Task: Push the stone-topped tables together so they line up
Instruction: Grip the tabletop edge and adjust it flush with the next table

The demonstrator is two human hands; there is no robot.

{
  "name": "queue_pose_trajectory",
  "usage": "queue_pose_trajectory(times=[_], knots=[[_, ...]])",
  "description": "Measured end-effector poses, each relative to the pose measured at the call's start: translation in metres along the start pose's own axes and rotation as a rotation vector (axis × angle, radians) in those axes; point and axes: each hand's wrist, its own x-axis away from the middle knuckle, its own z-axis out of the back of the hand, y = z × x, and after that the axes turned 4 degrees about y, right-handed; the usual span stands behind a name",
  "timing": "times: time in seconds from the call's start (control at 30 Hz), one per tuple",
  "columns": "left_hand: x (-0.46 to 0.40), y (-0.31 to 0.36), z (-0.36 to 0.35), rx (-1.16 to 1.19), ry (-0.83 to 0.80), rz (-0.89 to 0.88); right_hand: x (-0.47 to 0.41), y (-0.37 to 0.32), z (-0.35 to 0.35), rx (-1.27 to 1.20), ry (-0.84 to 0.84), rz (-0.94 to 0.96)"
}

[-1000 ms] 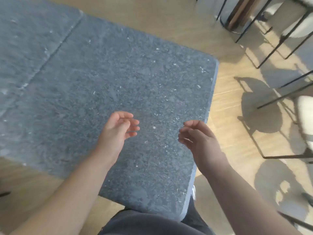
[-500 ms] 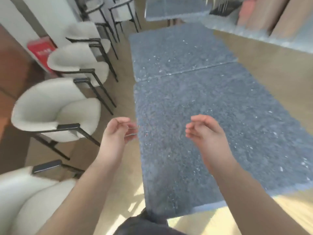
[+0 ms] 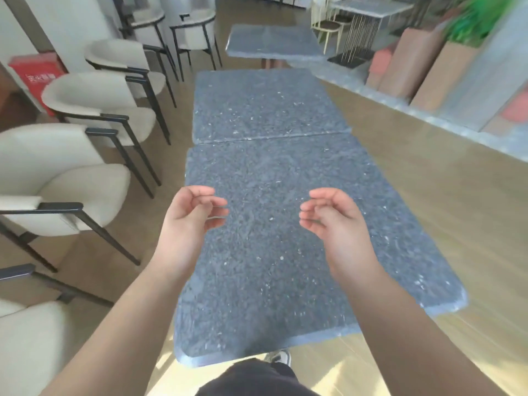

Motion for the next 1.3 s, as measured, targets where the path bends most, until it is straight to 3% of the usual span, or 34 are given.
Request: queue_pose_trajectory(times=[0.33, 0.63, 0.93, 1.3], knots=[[-0.013, -0.056, -0.193, 0.014, -0.154, 0.046, -0.095, -0.007, 0.149, 0.002, 0.108, 0.039], [-0.042, -0.066, -0.351, -0.003, -0.046, 0.094, -0.213, -0.057, 0.272, 0.037, 0.074, 0.015], [-0.025, -0.054, -0.493, -0.032, -0.009, -0.006, -0.282, -0.095, 0.394, -0.023, 0.068, -0.006], [0.039, -0.072, -0.704, -0.024, 0.182, -0.067, -0.37, -0.151, 0.574, 0.036, -0.174, -0.027]])
